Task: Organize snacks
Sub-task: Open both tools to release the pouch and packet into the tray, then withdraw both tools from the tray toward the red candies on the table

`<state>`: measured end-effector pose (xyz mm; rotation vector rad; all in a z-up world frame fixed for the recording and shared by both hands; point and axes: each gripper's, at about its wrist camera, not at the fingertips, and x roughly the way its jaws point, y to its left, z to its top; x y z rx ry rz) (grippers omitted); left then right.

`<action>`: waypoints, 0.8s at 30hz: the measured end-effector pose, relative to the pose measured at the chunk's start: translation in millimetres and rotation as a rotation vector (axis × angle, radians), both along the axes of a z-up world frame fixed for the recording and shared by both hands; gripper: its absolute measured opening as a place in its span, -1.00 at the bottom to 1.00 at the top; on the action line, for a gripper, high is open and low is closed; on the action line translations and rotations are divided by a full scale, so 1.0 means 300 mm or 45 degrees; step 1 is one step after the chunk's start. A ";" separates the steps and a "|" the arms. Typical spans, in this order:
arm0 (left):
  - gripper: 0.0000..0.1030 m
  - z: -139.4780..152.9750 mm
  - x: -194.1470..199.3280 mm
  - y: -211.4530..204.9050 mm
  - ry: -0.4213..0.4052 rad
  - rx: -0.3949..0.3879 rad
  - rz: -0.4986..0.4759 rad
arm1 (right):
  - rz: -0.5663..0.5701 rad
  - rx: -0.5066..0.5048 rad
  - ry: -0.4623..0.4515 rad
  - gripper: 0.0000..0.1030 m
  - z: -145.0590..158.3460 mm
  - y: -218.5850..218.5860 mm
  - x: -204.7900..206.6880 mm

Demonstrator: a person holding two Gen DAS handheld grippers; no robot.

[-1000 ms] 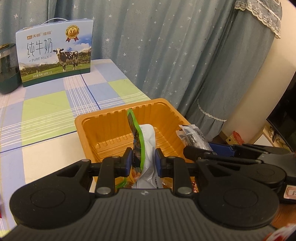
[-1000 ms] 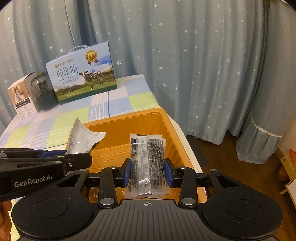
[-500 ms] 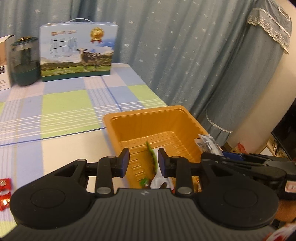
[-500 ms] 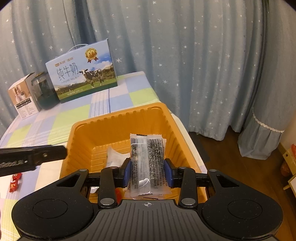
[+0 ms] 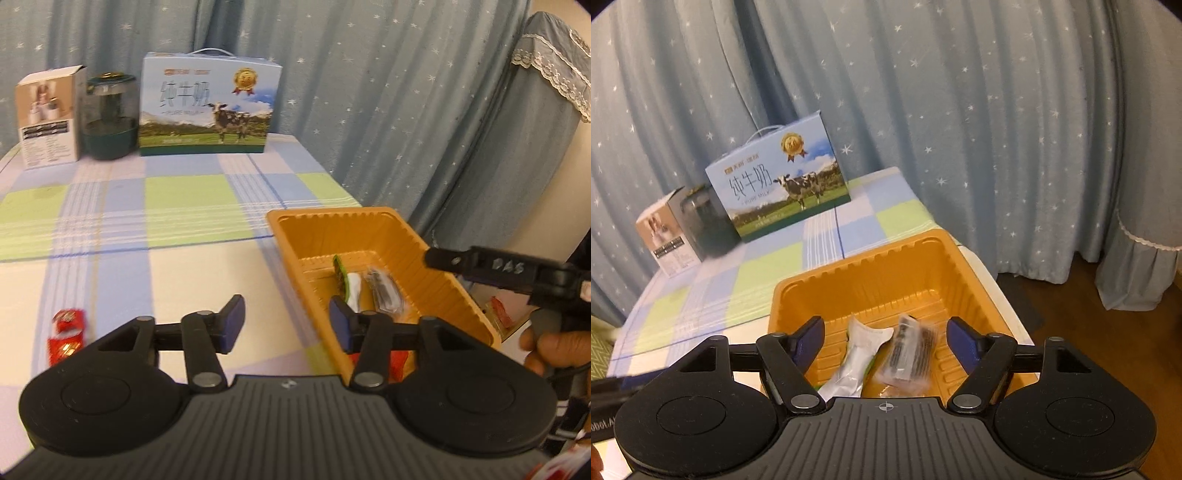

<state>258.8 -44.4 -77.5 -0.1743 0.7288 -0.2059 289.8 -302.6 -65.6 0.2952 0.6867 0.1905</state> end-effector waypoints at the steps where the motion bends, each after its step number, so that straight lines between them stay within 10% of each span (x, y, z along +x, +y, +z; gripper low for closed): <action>1: -0.05 0.000 -0.017 0.010 0.005 -0.003 0.012 | -0.014 0.007 -0.001 0.41 0.007 -0.003 -0.019; 24: 0.41 0.138 -0.412 0.175 -0.038 0.051 0.129 | 0.025 -0.011 -0.020 0.41 0.141 0.148 -0.463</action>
